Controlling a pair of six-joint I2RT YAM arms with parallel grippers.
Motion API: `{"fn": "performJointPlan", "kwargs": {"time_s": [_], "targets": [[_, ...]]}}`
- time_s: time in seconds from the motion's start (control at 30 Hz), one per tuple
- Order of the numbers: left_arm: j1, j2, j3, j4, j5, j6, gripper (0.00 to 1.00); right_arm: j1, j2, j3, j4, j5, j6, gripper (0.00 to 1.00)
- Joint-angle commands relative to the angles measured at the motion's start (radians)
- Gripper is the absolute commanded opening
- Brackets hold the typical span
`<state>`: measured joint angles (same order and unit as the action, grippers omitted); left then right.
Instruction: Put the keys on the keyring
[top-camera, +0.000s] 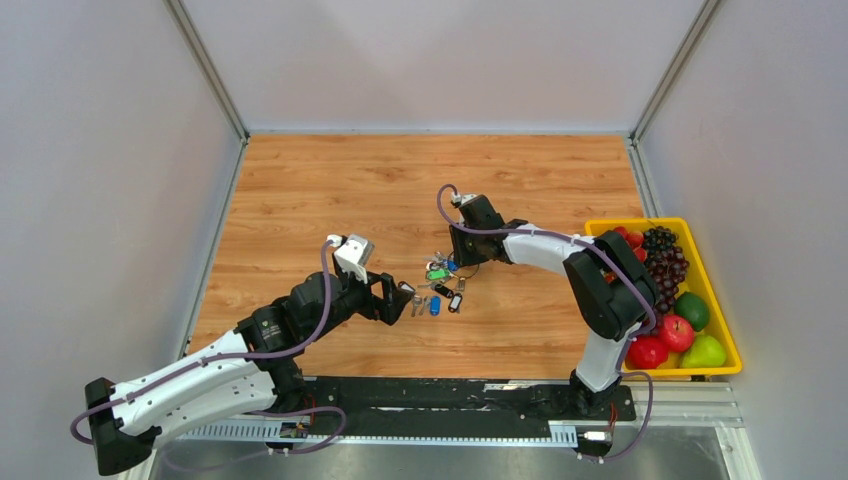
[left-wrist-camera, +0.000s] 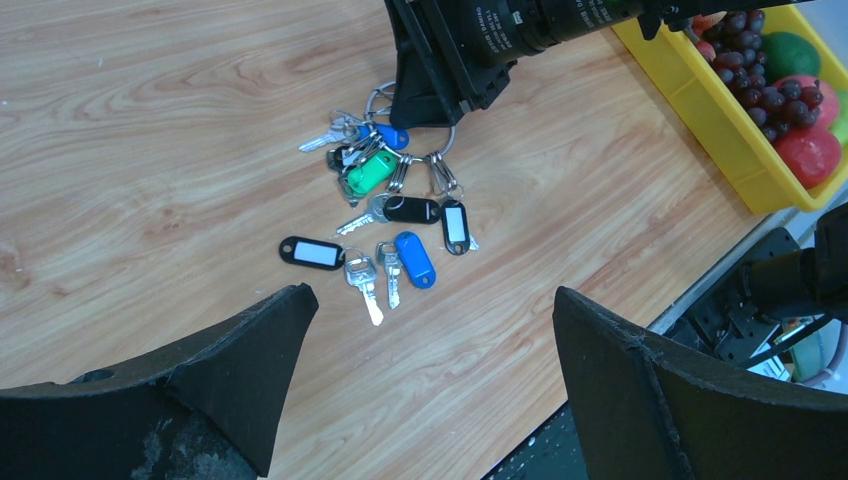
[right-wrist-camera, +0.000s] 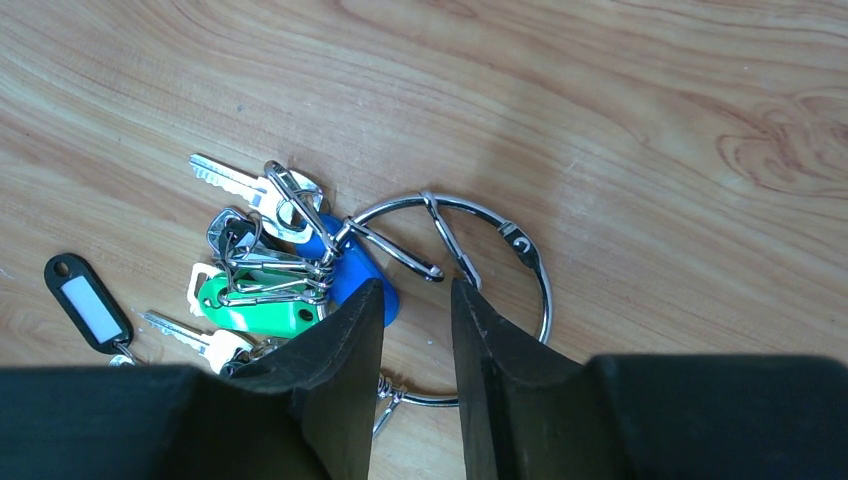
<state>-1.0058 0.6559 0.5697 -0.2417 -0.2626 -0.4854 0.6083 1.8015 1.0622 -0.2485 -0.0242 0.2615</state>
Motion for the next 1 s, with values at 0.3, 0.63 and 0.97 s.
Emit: {"fn": "performJointPlan", "kwargs": {"time_s": [0.3,0.63,0.97], "targets": [[-0.001,-0.003,0.004,0.039,0.012,0.013,1.0,0.005,0.029,0.045,0.035,-0.034,-0.012,0.33],[-0.001,0.003,0.005,0.038,0.014,0.013,1.0,0.007,0.042,0.043,0.038,-0.039,-0.022,0.22],[-0.002,0.008,0.014,0.033,0.02,0.013,1.0,0.007,0.009,0.021,0.03,-0.006,-0.02,0.0]]}}
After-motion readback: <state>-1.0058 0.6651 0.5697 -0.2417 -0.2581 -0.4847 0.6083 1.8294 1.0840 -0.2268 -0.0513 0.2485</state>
